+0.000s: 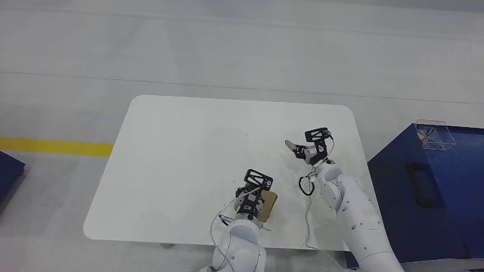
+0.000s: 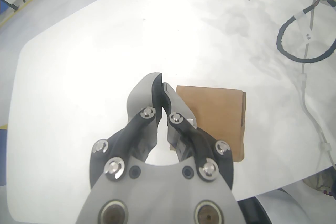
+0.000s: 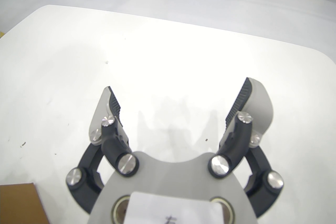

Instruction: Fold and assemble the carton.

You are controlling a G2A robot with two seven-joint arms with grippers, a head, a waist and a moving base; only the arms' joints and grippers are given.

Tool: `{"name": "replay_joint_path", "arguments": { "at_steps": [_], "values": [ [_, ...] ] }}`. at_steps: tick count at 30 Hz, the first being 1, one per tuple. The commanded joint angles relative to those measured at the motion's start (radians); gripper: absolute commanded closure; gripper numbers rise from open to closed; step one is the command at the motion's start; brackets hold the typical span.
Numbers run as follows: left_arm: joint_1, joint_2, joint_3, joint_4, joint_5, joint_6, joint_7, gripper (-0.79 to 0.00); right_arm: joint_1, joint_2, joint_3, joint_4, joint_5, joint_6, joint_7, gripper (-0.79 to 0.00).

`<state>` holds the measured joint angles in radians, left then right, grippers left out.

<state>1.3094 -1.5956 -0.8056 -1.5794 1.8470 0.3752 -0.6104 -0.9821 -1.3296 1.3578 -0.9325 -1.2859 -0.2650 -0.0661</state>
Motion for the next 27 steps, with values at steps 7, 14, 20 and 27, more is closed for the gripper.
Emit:
{"name": "replay_joint_path", "arguments": {
  "at_steps": [7, 14, 20, 27],
  "values": [
    [-0.011, -0.013, 0.016, 0.027, 0.009, -0.013, 0.015, 0.0, 0.0, 0.0, 0.0, 0.0, 0.0, 0.0, 0.0, -0.785],
    [-0.054, -0.03, 0.026, 0.104, -0.011, -0.057, -0.013, 0.0, 0.0, 0.0, 0.0, 0.0, 0.0, 0.0, 0.0, -0.785],
    [-0.094, -0.048, 0.041, 0.152, -0.003, -0.042, -0.038, 0.0, 0.0, 0.0, 0.0, 0.0, 0.0, 0.0, 0.0, -0.785],
    [-0.08, -0.058, 0.056, 0.144, 0.055, -0.025, -0.055, 0.0, 0.0, 0.0, 0.0, 0.0, 0.0, 0.0, 0.0, -0.785]
  ]
}}
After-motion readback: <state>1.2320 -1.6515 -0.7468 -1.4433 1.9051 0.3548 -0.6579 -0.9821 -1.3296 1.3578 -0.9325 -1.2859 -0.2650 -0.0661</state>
